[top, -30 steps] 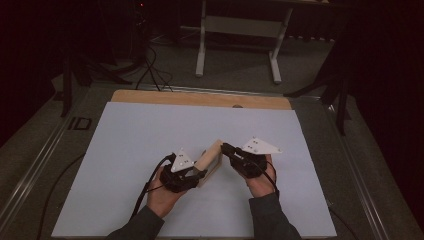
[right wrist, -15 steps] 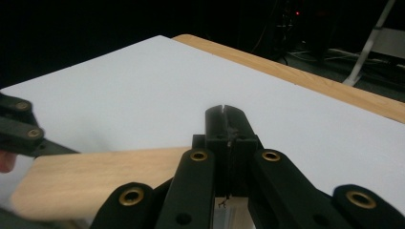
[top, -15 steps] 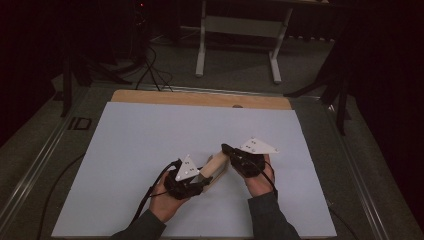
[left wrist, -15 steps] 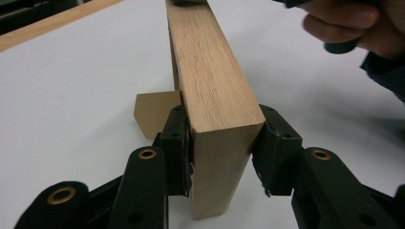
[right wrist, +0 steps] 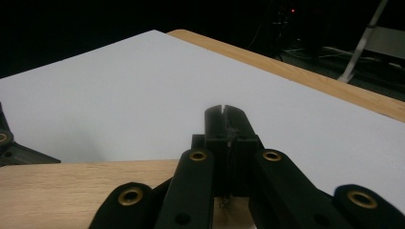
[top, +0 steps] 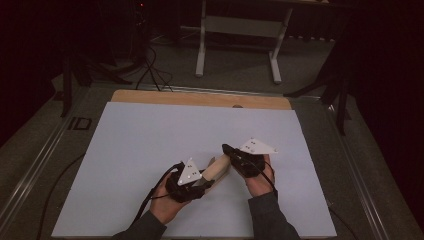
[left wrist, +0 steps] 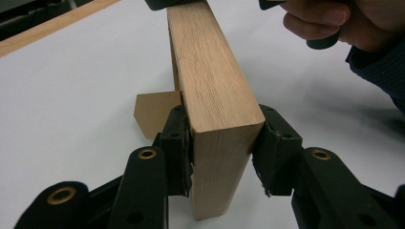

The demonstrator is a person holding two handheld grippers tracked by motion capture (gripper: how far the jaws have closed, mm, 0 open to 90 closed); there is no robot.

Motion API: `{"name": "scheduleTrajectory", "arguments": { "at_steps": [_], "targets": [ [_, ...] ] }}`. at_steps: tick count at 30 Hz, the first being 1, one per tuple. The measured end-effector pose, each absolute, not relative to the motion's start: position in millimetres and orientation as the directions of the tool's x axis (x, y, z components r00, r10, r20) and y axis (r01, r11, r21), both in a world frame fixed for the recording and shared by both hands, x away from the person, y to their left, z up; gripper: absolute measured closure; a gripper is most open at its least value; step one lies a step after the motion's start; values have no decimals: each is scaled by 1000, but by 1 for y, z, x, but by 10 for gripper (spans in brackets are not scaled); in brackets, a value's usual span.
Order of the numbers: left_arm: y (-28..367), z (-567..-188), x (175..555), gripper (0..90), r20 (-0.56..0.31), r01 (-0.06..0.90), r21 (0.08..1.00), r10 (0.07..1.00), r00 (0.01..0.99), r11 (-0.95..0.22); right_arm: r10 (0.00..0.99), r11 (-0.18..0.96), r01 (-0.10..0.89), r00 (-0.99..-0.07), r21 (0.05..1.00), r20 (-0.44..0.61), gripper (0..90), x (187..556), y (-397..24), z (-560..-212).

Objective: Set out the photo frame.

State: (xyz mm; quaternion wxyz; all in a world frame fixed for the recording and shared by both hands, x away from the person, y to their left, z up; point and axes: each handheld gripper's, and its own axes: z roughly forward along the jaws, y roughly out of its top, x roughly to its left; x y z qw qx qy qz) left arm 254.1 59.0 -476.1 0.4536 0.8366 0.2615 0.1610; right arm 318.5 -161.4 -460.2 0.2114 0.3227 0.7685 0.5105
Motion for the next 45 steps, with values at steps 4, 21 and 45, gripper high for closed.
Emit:
{"name": "scheduleTrajectory", "arguments": {
  "at_steps": [4, 21, 45],
  "targets": [
    [59, -476, 254, 608, 36, 289, 842, 582, 812, -456, 712, 277, 274, -702, 921, -5, 893, 318, -161, -460],
    [67, -475, 261, 590, 37, 324, 835, 634, 773, -444, 724, 259, 292, -689, 921, 15, 896, 317, -166, -460],
    [78, -480, 273, 558, -4, 383, 843, 706, 708, -379, 733, 260, 297, -680, 919, 13, 898, 315, -169, -461]
  ]
}}
